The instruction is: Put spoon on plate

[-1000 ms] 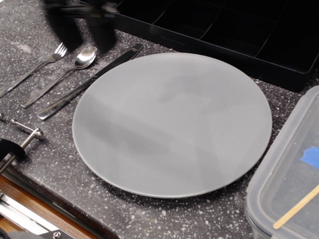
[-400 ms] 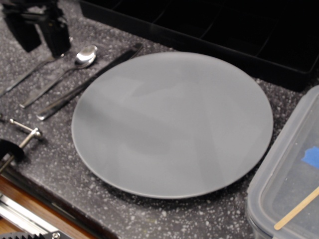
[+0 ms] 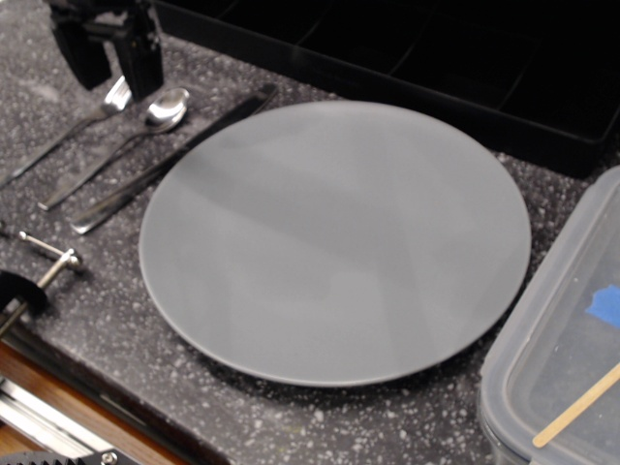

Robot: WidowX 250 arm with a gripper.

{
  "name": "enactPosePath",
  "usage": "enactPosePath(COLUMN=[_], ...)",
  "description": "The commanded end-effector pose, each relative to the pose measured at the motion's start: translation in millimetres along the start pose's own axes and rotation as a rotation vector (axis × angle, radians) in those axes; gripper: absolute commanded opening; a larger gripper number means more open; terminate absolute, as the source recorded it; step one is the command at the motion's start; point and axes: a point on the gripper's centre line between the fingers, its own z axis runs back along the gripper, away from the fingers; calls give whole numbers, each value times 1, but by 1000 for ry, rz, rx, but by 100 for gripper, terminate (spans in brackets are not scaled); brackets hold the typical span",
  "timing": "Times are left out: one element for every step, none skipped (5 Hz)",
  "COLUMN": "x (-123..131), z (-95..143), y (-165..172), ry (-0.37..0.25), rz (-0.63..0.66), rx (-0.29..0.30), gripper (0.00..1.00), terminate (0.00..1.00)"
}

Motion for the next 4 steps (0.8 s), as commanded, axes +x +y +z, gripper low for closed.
enactPosePath(x=[-1, -4, -7, -6], z=[-4, -15, -31, -44], y=[46, 54, 57, 49], ry=[-2, -4, -50, -90], rz=[22, 13, -6, -14], rx=[72, 80, 85, 96], gripper=[100, 100, 100, 100], terminate=[0, 0, 0, 0])
